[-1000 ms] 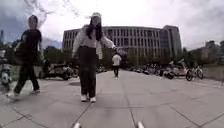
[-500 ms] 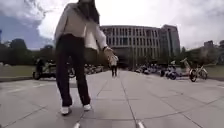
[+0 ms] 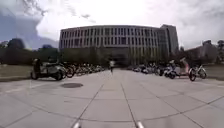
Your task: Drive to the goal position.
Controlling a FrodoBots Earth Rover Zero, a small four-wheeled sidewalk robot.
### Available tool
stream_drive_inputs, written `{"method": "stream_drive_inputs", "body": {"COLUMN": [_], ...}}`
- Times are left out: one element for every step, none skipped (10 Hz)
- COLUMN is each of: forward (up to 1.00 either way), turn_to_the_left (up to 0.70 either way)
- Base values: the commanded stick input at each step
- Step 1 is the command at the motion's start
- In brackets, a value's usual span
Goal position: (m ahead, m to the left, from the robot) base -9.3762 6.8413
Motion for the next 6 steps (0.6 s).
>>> {"method": "stream_drive_inputs", "body": {"forward": [0.00, 0.00, 0.00, 0.00, 0.46, 0.70], "turn_to_the_left": [0.00, 0.00, 0.00, 0.00, 0.00, 0.00]}}
